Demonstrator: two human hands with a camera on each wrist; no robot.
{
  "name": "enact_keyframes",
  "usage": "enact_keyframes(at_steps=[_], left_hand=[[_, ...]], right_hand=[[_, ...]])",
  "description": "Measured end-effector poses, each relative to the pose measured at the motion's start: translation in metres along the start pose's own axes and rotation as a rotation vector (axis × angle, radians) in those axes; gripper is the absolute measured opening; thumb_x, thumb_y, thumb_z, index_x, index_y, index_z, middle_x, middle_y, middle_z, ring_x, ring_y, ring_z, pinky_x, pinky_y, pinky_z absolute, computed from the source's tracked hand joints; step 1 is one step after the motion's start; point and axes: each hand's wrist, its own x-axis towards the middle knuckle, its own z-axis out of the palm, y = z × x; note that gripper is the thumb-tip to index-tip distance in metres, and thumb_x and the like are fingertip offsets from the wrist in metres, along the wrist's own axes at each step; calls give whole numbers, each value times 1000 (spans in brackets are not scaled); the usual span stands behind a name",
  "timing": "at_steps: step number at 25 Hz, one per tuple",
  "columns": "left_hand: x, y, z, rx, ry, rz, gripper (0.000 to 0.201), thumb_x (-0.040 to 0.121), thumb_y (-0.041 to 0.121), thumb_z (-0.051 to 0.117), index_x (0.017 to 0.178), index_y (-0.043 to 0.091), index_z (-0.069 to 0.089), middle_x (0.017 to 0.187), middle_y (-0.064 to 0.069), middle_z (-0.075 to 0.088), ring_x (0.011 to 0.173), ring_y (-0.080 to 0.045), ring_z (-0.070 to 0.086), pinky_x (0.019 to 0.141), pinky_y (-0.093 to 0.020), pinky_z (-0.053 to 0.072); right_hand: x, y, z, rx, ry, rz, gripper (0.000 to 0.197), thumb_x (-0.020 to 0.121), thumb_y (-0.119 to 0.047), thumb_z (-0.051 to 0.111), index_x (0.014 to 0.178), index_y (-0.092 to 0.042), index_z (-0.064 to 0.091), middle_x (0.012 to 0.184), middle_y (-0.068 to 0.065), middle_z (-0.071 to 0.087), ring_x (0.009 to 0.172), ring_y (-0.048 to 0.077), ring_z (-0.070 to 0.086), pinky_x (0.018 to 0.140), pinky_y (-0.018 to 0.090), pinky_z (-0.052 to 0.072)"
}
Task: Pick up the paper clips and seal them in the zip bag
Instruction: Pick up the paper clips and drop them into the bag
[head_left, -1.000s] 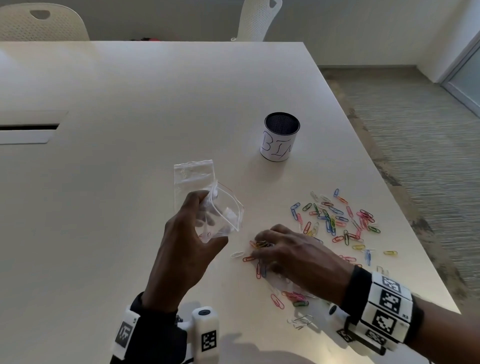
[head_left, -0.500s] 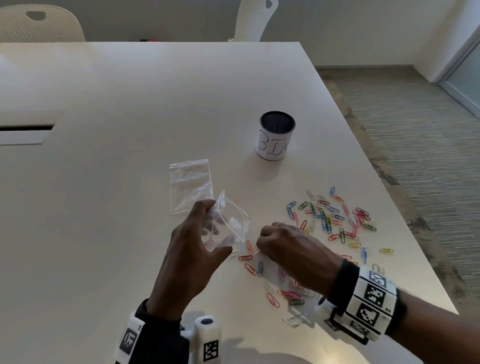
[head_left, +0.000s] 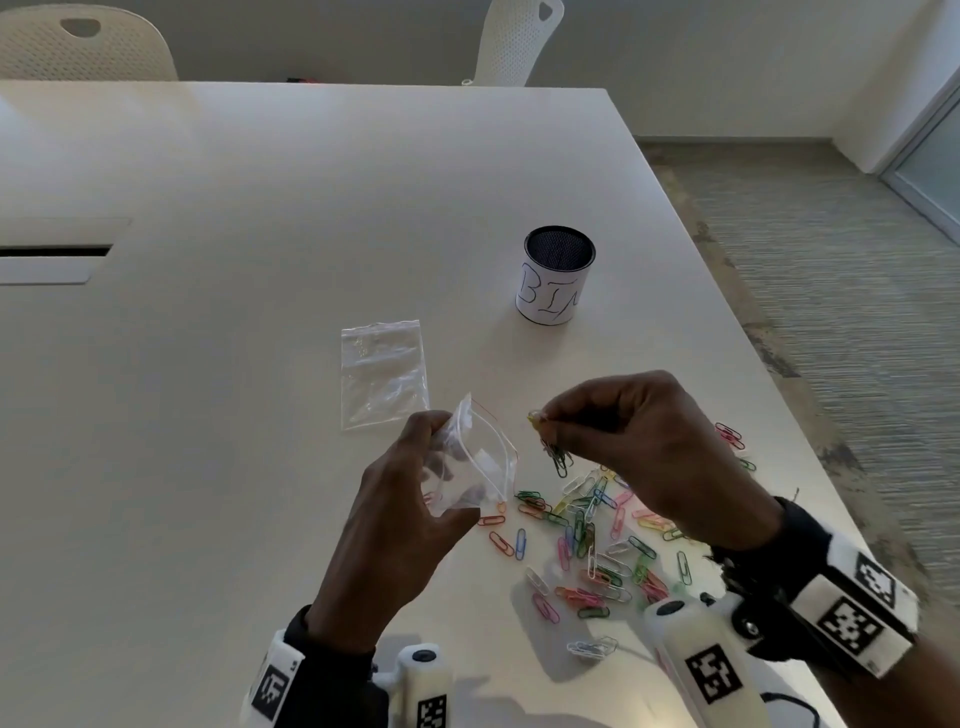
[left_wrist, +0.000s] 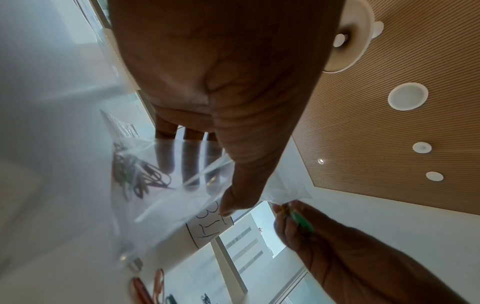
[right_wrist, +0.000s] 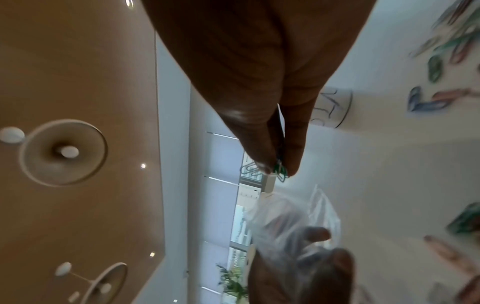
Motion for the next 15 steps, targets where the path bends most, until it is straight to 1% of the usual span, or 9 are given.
enact_keyframes(at_steps=[2,3,5,6,7,9,12,13,15], left_hand=[[-1,4,0,-8,-5,17,59,79,25,89,124,36,53,100,27,63,100,3,60,67,-11,52],[-1,7,-1,-10,-7,25,59,78,25,89,123,37,53,102,28,62,100,3,60,68,-12,53],[-1,10,-3,-5,-6,30,61,76,23,89,122,38,52,96,24,64,99,1,62,69,-12,53],[-1,11,-3,-3,-8,32,62,76,21,89,121,39,52,94,22,65,97,-1,63,70,-12,52],[0,11,-3,-4,-11,34,63,75,18,89,122,38,52,93,20,66,95,-2,64,71,-12,51],[0,13,-1,-19,-20,38,66,75,12,88,125,38,54,95,17,70,92,-4,67,72,-11,50],[0,13,1,-47,-34,38,64,75,4,86,122,35,56,95,18,72,91,-1,69,70,-6,48],[1,13,1,-50,-37,36,63,75,3,86,121,34,57,94,18,72,90,-1,69,69,-5,47],[1,13,0,-45,-37,34,64,74,5,87,123,33,57,94,16,73,89,-2,69,68,-6,48]], right_hand=[[-2,-14,5,63,36,-18,14,86,-7,80,99,-11,82,90,2,83,85,19,80,85,27,64],[-2,-19,10,43,44,-31,13,86,-8,80,98,-12,82,89,-1,83,84,15,80,84,24,63],[-2,-27,24,-76,47,-78,13,85,-10,82,96,-16,83,88,-8,82,81,3,78,81,16,60],[-2,-29,32,-145,46,-117,12,86,-11,82,96,-18,84,87,-10,82,80,-2,77,78,12,59],[-2,-30,39,-211,38,-165,12,87,-12,82,96,-20,84,88,-12,81,79,-4,75,77,11,58],[-1,-30,50,-349,-1,-251,12,91,-15,78,98,-22,84,91,-11,81,79,-3,74,74,14,59],[-1,-32,56,-514,-62,-295,14,98,-18,69,100,-22,82,89,-6,79,75,2,71,68,14,55],[-2,-34,55,-547,-74,-299,15,99,-18,67,99,-22,82,88,-5,79,74,3,71,68,15,54],[-6,-41,52,-550,-83,-313,15,99,-16,68,99,-22,81,89,-4,78,76,5,71,70,19,56]])
